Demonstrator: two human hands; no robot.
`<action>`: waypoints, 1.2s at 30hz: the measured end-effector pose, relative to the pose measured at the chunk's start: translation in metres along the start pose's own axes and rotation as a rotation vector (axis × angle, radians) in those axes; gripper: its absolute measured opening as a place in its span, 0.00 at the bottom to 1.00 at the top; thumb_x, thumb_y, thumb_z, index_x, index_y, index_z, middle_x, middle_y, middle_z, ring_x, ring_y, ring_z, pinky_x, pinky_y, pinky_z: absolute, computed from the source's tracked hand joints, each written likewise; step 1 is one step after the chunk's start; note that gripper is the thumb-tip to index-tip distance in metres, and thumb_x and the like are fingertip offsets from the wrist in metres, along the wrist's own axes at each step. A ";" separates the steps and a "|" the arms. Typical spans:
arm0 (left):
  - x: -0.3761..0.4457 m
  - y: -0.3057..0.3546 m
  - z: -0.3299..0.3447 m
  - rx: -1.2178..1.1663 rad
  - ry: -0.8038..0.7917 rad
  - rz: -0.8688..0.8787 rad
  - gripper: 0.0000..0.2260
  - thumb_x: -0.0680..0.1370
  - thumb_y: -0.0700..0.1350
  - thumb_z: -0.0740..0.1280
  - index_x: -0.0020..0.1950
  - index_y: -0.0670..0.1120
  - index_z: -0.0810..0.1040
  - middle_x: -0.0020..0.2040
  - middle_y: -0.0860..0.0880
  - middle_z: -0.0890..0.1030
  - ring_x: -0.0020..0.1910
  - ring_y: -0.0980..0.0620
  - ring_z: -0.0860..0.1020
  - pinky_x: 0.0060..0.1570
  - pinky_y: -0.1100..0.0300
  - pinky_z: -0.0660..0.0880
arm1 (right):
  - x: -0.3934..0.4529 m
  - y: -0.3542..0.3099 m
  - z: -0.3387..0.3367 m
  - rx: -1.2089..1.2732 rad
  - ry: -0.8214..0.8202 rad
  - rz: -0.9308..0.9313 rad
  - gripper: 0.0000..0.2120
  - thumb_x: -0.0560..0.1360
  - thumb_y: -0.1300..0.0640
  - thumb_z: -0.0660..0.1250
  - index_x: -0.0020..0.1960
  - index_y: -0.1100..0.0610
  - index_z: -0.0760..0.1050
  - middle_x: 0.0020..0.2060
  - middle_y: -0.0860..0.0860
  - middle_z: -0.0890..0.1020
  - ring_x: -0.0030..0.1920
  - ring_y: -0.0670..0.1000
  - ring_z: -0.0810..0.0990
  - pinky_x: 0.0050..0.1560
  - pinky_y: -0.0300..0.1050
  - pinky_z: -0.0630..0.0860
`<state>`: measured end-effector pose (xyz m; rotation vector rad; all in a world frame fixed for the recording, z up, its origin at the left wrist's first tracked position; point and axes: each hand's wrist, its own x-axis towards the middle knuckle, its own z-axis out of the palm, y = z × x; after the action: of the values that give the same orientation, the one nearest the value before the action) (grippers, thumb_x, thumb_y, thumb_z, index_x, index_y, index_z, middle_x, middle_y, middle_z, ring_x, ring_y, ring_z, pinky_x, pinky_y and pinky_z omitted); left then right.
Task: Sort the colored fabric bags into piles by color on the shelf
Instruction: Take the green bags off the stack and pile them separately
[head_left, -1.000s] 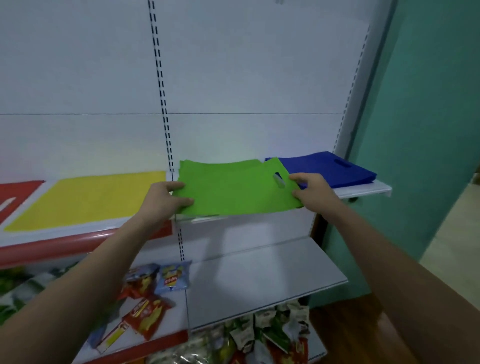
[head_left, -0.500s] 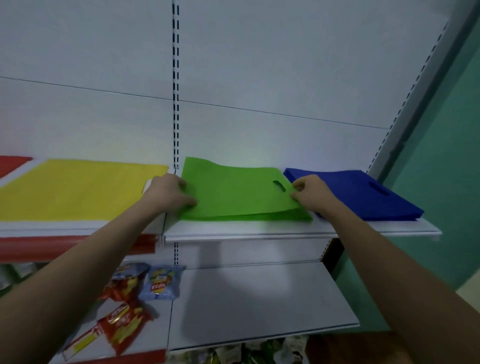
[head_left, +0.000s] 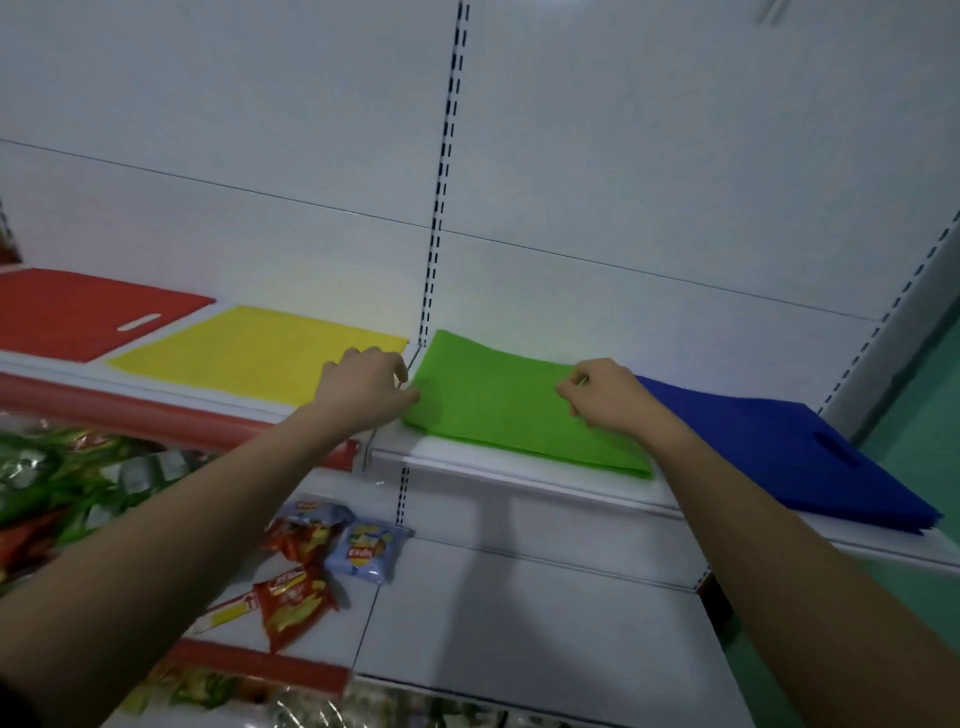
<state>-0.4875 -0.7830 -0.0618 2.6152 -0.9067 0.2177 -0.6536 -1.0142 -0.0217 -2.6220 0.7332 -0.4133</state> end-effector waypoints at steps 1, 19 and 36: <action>-0.009 -0.002 -0.005 0.017 0.022 -0.018 0.16 0.78 0.59 0.63 0.59 0.51 0.78 0.58 0.46 0.79 0.61 0.43 0.73 0.57 0.49 0.71 | -0.002 -0.011 0.004 0.009 -0.032 -0.036 0.13 0.77 0.50 0.64 0.45 0.60 0.79 0.41 0.58 0.84 0.39 0.56 0.81 0.47 0.50 0.78; -0.248 -0.150 -0.141 0.167 0.137 -0.586 0.14 0.78 0.57 0.63 0.42 0.48 0.79 0.37 0.49 0.81 0.37 0.52 0.79 0.38 0.56 0.79 | -0.120 -0.283 0.128 0.108 -0.477 -0.725 0.21 0.81 0.48 0.61 0.33 0.57 0.64 0.27 0.54 0.66 0.28 0.54 0.65 0.36 0.46 0.65; -0.383 -0.380 -0.201 0.148 0.176 -0.838 0.16 0.77 0.61 0.62 0.45 0.50 0.79 0.38 0.53 0.81 0.37 0.55 0.80 0.40 0.56 0.81 | -0.234 -0.535 0.259 0.059 -0.473 -0.938 0.14 0.75 0.46 0.62 0.38 0.55 0.73 0.37 0.53 0.80 0.38 0.54 0.79 0.37 0.48 0.76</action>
<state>-0.5559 -0.2118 -0.0843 2.7964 0.3025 0.2807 -0.5174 -0.3915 -0.0577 -2.6837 -0.6765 -0.0284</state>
